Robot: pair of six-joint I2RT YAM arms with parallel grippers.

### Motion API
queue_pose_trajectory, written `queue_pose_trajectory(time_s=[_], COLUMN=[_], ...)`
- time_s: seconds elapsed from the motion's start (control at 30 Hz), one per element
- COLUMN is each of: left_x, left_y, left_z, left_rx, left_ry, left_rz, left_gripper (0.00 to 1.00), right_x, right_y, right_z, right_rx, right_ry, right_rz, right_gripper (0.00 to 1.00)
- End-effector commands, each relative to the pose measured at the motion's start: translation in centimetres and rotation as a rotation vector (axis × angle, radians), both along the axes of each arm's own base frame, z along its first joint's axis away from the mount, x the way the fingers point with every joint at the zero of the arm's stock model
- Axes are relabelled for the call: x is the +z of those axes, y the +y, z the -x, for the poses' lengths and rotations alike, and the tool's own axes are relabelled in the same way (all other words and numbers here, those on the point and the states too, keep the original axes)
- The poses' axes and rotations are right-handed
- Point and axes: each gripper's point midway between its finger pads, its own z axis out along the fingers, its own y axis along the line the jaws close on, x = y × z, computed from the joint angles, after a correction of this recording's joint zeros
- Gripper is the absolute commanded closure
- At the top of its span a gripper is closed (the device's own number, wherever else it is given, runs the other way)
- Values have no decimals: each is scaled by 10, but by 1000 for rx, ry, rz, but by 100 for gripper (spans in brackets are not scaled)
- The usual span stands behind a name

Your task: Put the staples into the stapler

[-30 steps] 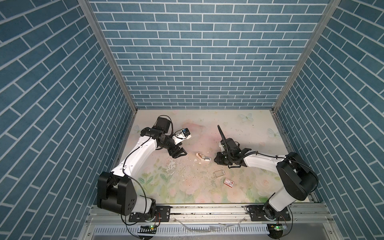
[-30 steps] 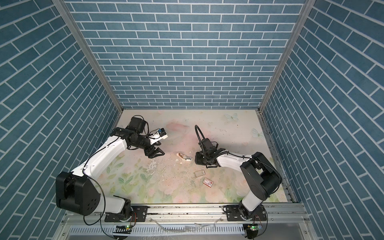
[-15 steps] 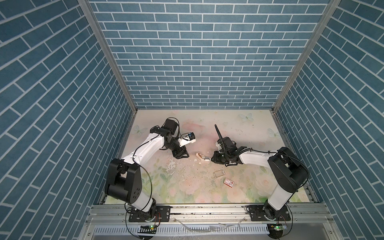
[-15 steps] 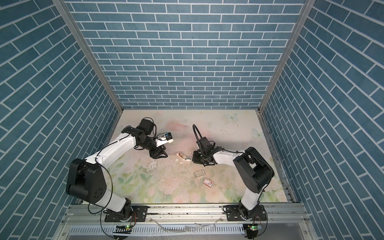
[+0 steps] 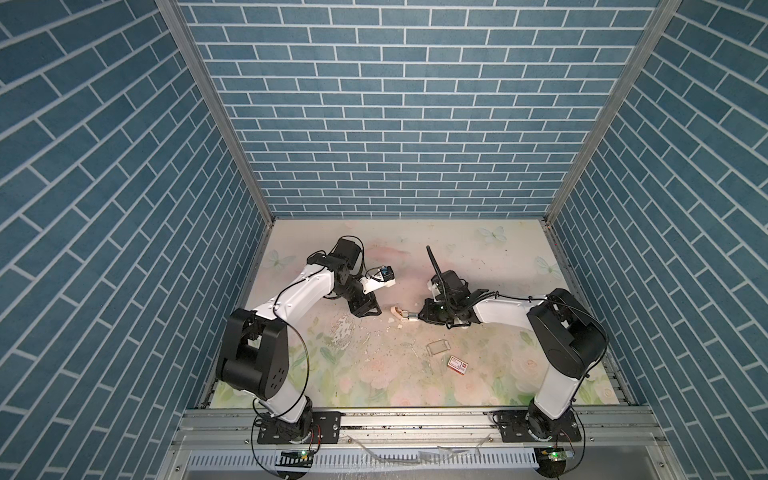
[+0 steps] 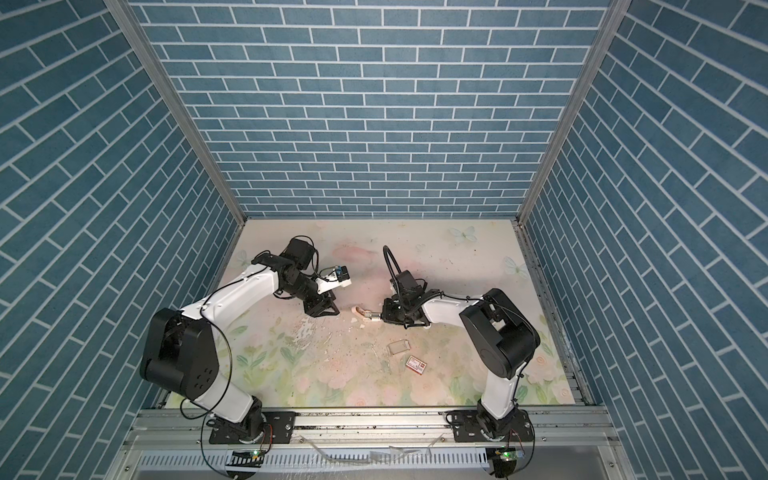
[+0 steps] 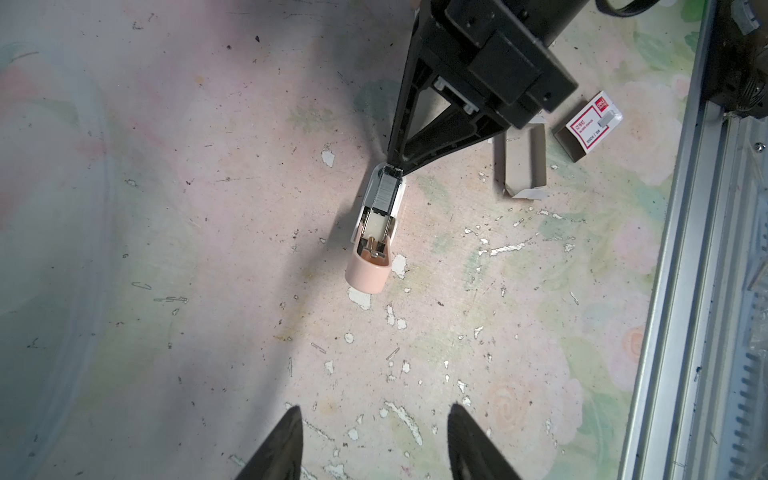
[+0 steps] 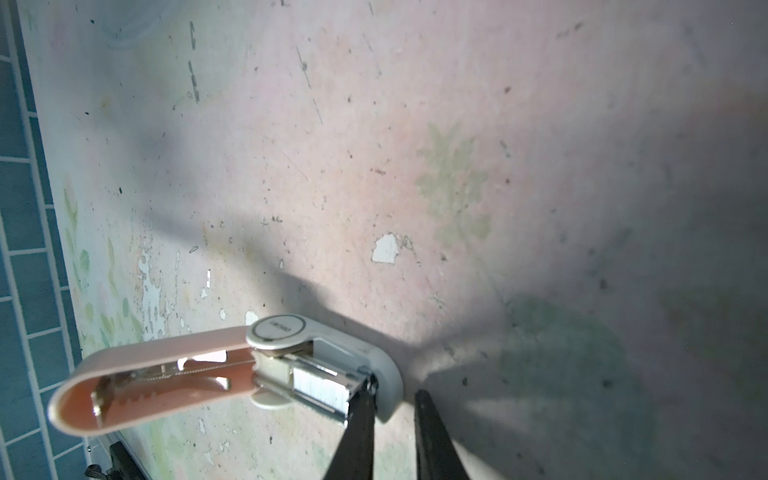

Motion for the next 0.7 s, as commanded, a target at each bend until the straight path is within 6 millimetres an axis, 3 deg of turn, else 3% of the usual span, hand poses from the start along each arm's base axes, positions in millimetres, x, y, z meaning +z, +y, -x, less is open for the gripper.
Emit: queue_pose_trajectory(time_s=[0.0,0.67], left_x=[-1,-29], left_y=[-2,-1], left_z=[-3,-9], left_rx=[-14,-37], left_ry=[-5,20], left_rz=[-7,-41], left_gripper=[43,47], right_x=[0,-4], right_y=[4,15], right_z=[-3,-3], right_rx=[3,60], right_ry=[14,48], right_rz=[-12,-17], right_gripper=[80,82])
